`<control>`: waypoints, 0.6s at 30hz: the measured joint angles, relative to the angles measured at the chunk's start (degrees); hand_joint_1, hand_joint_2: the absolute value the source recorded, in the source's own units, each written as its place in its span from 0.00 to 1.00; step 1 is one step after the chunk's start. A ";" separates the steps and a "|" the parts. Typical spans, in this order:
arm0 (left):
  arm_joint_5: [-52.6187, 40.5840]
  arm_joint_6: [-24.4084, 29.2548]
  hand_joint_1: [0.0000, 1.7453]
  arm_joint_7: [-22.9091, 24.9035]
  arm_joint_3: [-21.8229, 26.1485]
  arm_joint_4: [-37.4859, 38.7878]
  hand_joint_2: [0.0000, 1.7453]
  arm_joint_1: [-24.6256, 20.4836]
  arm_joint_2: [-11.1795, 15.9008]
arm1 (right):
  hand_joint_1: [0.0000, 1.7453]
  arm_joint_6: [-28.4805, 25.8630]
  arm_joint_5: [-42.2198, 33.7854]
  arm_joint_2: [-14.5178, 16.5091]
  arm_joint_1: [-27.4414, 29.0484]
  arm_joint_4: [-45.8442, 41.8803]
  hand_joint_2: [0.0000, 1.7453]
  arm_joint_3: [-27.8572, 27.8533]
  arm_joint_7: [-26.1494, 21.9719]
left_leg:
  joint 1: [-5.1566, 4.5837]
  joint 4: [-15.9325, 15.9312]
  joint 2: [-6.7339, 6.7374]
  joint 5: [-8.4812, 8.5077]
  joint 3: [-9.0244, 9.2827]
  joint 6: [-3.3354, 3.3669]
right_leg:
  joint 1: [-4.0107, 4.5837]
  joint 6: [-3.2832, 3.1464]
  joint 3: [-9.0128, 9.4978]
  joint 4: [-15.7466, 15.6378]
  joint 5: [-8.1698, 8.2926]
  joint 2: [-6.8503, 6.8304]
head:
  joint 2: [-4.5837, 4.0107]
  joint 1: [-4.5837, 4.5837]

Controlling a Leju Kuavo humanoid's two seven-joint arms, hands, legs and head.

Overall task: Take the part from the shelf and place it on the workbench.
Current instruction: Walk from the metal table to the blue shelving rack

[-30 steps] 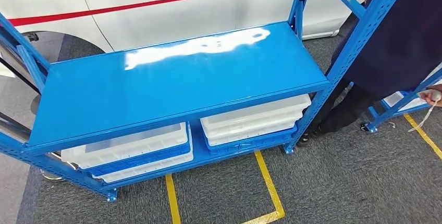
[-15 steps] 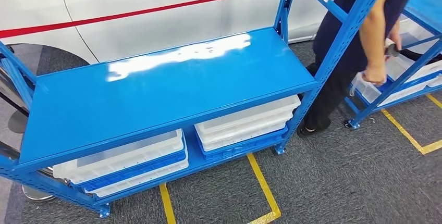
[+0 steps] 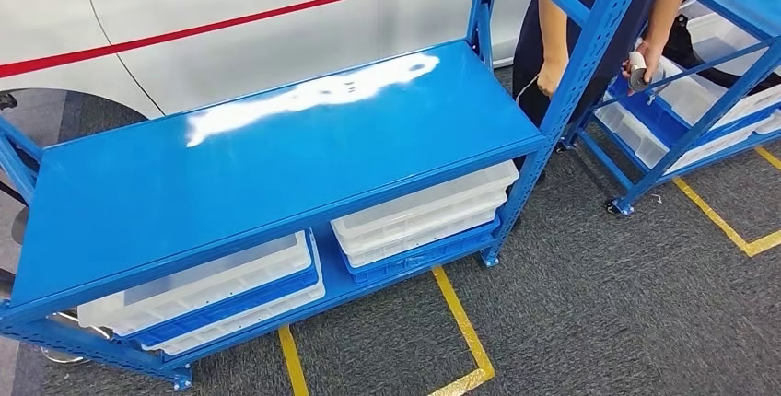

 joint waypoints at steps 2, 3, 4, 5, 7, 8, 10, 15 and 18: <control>-0.06 -0.05 0.00 -0.02 0.00 0.00 0.00 0.08 -0.01 | 0.00 0.10 0.01 0.00 0.00 0.00 0.00 -0.01 0.01 | 0.08 6.44 0.01 -1.89 -3.75 -0.28 | 0.09 -0.13 0.26 0.02 -0.29 0.00 | 0.00 0.01; -0.15 -0.12 0.00 -0.06 0.00 0.01 0.00 0.14 -0.01 | 0.00 0.12 0.03 0.00 0.01 0.00 0.00 -0.02 0.01 | 0.08 6.78 0.01 -1.04 -4.29 -0.26 | 0.11 -0.10 0.53 0.03 -0.50 0.02 | 0.00 0.01; -0.26 -0.20 0.00 -0.13 0.00 0.00 0.00 0.20 -0.01 | 0.00 0.14 0.06 0.00 0.03 0.00 0.00 -0.04 0.02 | 0.06 4.68 0.01 0.99 -3.65 -0.12 | 0.12 -0.02 0.93 0.03 -0.75 0.04 | 0.00 0.01; -0.37 -0.29 0.00 -0.22 0.01 0.00 0.00 0.23 -0.01 | 0.00 0.16 0.09 0.00 0.06 0.00 0.00 -0.07 0.04 | 0.02 0.91 0.02 3.60 -2.15 0.17 | 0.14 0.10 1.38 0.03 -1.05 0.06 | 0.00 0.01; -0.53 -0.38 0.00 -0.39 0.05 0.00 0.00 0.25 0.02 | 0.00 0.19 0.15 0.07 0.13 0.03 0.00 -0.13 0.10 | -0.28 -6.46 0.08 7.21 0.94 1.05 | 0.20 0.47 1.96 0.04 -1.61 0.08 | 0.00 0.01; -0.62 -0.40 0.00 -0.44 0.08 0.00 0.00 0.24 0.04 | 0.00 0.19 0.19 0.11 0.13 0.04 0.00 -0.16 0.15 | -0.48 -8.34 0.11 7.76 1.72 1.42 | 0.21 0.73 2.03 0.06 -1.79 0.09 | 0.00 0.01; -0.78 -0.43 0.00 -0.48 0.21 -0.01 0.00 0.19 0.05 | 0.00 0.20 0.25 0.17 0.02 0.07 0.00 -0.20 0.34 | -0.81 -9.35 0.11 7.56 2.16 1.90 | 0.19 1.40 2.15 -0.07 -1.97 0.10 | 0.00 0.00; -0.88 -0.37 0.00 -0.52 0.50 0.00 0.00 0.26 -0.06 | 0.00 0.22 0.27 0.15 -0.10 -0.01 0.00 -0.20 0.73 | -0.11 -10.97 0.27 7.75 3.67 3.25 | 0.12 2.59 -1.42 7.80 -6.24 0.07 | 0.00 0.02; -1.06 0.01 0.00 -0.58 0.67 0.00 0.00 0.24 -0.08 | 0.00 0.31 0.29 0.13 0.01 0.00 0.00 -0.22 0.75 | -0.13 -10.91 0.23 7.09 4.28 3.35 | -0.10 2.97 -7.03 16.01 -7.69 0.06 | 0.00 0.02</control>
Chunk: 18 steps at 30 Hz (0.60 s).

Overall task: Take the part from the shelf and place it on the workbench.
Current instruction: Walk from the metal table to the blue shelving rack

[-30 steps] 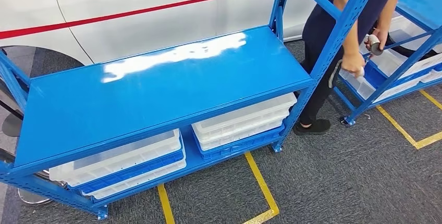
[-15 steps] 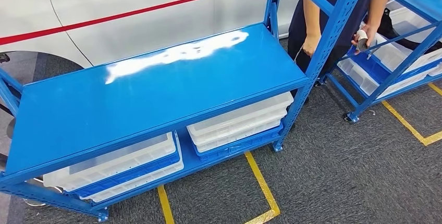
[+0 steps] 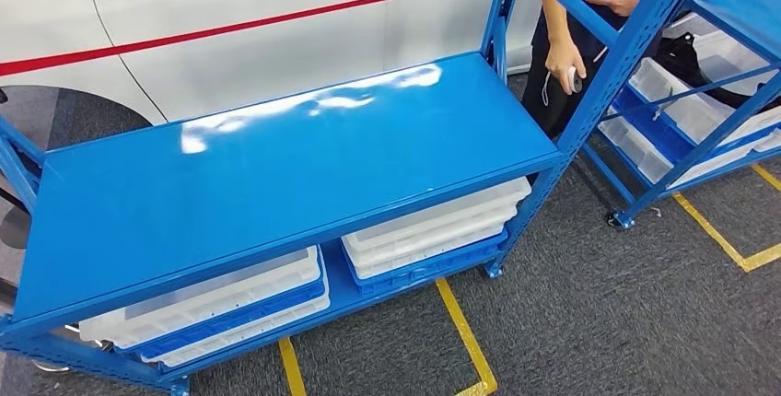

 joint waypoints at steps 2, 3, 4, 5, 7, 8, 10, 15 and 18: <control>-0.11 0.15 0.00 -0.05 0.08 0.00 0.00 0.05 -0.05 | 0.00 0.03 0.04 -0.02 0.06 -0.01 0.00 -0.01 -0.01 | 0.04 0.09 -0.11 -0.75 0.96 -0.30 | -0.10 0.01 1.11 -4.41 4.50 -0.02 | 0.00 0.01; -0.13 0.16 0.00 -0.06 0.10 0.01 0.00 0.11 -0.09 | 0.00 0.03 0.08 -0.04 0.13 -0.01 0.00 -0.01 -0.01 | 0.06 0.15 -0.15 -1.21 1.37 -0.56 | -0.11 -0.13 2.63 -8.20 6.80 -0.01 | 0.00 0.02; -0.15 0.20 0.00 -0.07 0.14 0.01 0.00 0.10 -0.14 | 0.00 0.04 0.12 -0.07 0.18 0.00 0.00 -0.03 -0.02 | -0.03 0.37 -0.19 -1.68 1.60 -0.91 | 0.00 -0.32 4.02 -11.60 8.30 -0.01 | 0.00 0.02; -0.16 0.23 0.00 -0.08 0.16 0.00 0.00 0.05 -0.18 | 0.00 0.07 0.18 -0.08 0.18 0.01 0.00 -0.05 -0.05 | -0.11 0.53 -0.21 -2.02 1.65 -1.26 | 0.08 -0.58 4.87 -13.72 8.95 0.01 | 0.00 0.01; -0.47 0.38 0.00 -0.12 0.20 0.00 0.00 -0.12 -0.21 | 0.00 0.15 0.49 -0.09 0.14 0.02 0.00 -0.09 -0.12 | -0.28 0.68 -0.23 -2.29 1.55 -1.85 | 0.32 -1.13 5.19 -14.71 8.67 0.10 | 0.00 -0.02; -0.76 0.47 0.00 -0.22 0.19 0.00 0.00 -0.15 -0.22 | 0.00 0.19 0.69 -0.09 0.11 0.02 0.00 -0.09 -0.12 | -0.24 0.66 -0.24 -2.36 1.64 -2.05 | 0.23 -1.46 5.18 -14.75 8.70 0.12 | 0.00 -0.02; -1.28 0.68 0.00 -0.50 0.17 0.01 0.00 -0.18 -0.27 | 0.00 0.28 1.10 -0.09 0.09 0.01 0.00 -0.09 -0.08 | -0.09 2.17 -0.22 -3.57 1.17 -2.50 | 0.13 -2.17 5.41 -15.24 8.69 -0.06 | 0.00 -0.03; -1.72 1.15 0.00 -0.63 0.19 0.01 0.00 -0.14 -0.30 | 0.00 0.68 2.28 -0.08 0.16 0.02 0.00 -0.02 0.10 | 0.16 16.98 -0.16 -9.28 -6.68 -3.41 | 0.32 -3.07 5.88 -15.52 8.25 -1.04 | 0.00 -0.07; -1.78 1.22 0.00 -0.61 0.20 0.01 0.00 0.09 -0.32 | 0.00 0.11 1.60 -0.03 0.09 0.02 0.00 -0.12 -0.37 | 0.08 9.60 -0.08 -3.41 -4.04 -2.74 | 0.48 -3.00 6.43 -15.51 8.04 -1.11 | 0.00 -0.07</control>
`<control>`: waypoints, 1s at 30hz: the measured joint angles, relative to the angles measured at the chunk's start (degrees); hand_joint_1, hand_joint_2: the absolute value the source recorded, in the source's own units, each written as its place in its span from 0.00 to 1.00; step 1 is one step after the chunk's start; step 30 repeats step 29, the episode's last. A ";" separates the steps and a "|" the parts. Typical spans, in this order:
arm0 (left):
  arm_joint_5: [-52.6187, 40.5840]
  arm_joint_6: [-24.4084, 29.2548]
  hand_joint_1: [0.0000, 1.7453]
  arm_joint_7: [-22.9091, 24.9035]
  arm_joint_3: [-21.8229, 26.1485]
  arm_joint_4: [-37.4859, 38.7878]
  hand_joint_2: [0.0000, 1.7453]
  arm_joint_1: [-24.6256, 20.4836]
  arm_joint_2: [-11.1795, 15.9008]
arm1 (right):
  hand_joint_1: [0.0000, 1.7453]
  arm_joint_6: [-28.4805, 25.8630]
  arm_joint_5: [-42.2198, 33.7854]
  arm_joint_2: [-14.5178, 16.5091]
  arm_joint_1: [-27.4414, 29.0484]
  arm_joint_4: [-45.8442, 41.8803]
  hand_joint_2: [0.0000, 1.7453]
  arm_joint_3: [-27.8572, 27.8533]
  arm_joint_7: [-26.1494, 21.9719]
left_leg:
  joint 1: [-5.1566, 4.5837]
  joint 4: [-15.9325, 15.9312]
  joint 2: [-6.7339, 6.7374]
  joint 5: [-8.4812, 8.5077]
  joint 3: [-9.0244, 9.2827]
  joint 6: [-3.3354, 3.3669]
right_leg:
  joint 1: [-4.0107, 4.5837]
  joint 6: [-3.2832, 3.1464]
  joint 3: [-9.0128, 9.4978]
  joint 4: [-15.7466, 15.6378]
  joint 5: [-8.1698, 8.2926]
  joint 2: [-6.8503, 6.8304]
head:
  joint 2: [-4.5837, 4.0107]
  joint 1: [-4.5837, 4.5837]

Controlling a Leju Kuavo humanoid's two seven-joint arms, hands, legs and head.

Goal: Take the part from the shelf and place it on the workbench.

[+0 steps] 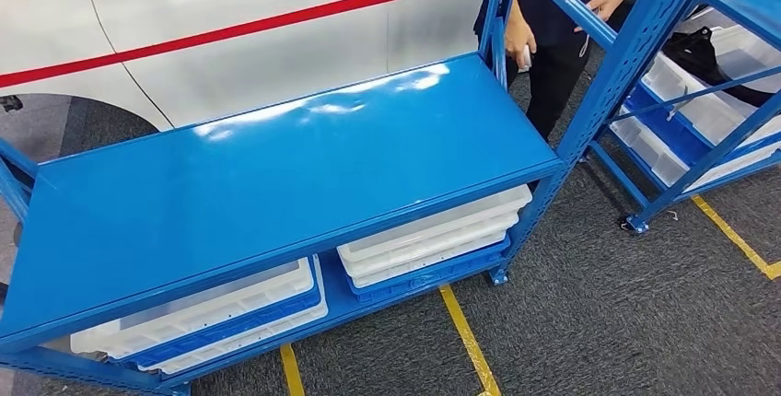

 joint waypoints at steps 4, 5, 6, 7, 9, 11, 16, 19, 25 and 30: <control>-0.16 0.37 0.00 0.01 0.02 0.00 0.00 -0.23 0.07 | 0.00 0.16 -0.10 0.20 -0.07 0.00 0.00 -0.13 -0.37 | -0.63 -8.33 0.27 2.56 3.32 1.18 | 0.22 0.90 0.12 0.04 -0.01 -0.04 | 0.00 0.02; -0.30 0.56 0.00 0.04 0.02 0.00 0.00 -0.25 0.05 | 0.00 0.32 -0.14 0.23 -0.13 0.00 0.25 -0.18 -0.34 | -0.58 -8.64 0.23 2.75 3.34 1.42 | 0.21 1.25 0.12 -0.04 0.07 -0.05 | 0.00 0.02; -0.42 0.74 0.00 0.08 0.02 0.00 0.00 -0.21 0.02 | 0.00 0.48 -0.18 0.26 -0.16 -0.01 0.50 -0.24 -0.28 | -0.48 -9.03 0.25 3.05 3.54 1.67 | 0.18 1.57 0.15 0.12 -0.04 0.02 | 0.00 0.02; -0.55 0.90 0.00 0.13 0.02 0.00 0.00 -0.18 -0.03 | 0.00 0.56 -0.25 0.28 -0.17 -0.01 0.75 -0.30 -0.18 | -0.31 -9.48 0.28 3.39 3.77 1.98 | 0.17 1.86 -0.10 0.88 -0.66 0.18 | 0.00 0.04; -0.71 1.12 0.00 0.21 0.02 0.00 0.00 -0.17 -0.11 | 0.00 0.64 -0.37 0.29 -0.11 -0.02 1.00 -0.39 -0.01 | -0.03 -10.06 0.36 3.92 4.01 2.51 | 0.02 2.35 -2.13 5.58 -3.70 0.64 | 0.00 0.05; -0.95 1.36 0.00 0.33 0.02 0.00 0.00 -0.20 -0.12 | 0.00 0.70 -0.40 0.29 -0.02 -0.02 1.00 -0.42 0.22 | 0.01 -10.00 0.36 4.00 3.79 2.84 | -0.34 2.91 -5.55 12.77 -7.12 0.91 | 0.00 0.04; -1.46 2.13 0.00 0.98 0.05 -0.01 0.00 -0.22 -0.12 | 0.00 0.19 -0.42 0.33 0.04 0.00 0.00 -0.63 -0.06 | 0.44 -8.42 -0.02 2.97 3.56 2.15 | -2.17 5.20 -2.04 5.58 -1.65 1.07 | 0.00 0.06; -1.69 2.57 0.00 1.14 0.09 -0.03 0.00 -0.30 -0.01 | 0.00 0.12 -0.42 0.55 0.00 0.08 0.00 -0.85 -0.32 | 0.10 -6.81 -0.25 1.87 2.72 1.17 | -2.27 4.46 -0.26 1.41 -0.98 1.49 | 0.00 0.00; -1.86 3.05 0.00 1.38 0.09 -0.04 0.25 -0.33 -0.07 | 0.00 0.07 -0.41 0.57 -0.05 0.07 0.00 -1.37 -0.41 | 0.23 -7.33 -0.29 2.05 2.95 0.77 | -1.92 3.68 -0.35 1.45 -0.94 1.46 | 0.00 -0.01; -2.25 3.81 0.00 2.02 0.09 -0.02 1.00 -0.34 -0.10 | 0.00 0.07 -0.13 0.57 -0.04 0.07 0.00 -1.47 -0.37 | 0.23 -7.48 -0.29 2.09 3.01 0.62 | -1.72 3.56 -0.35 1.47 -1.00 1.46 | 0.00 -0.02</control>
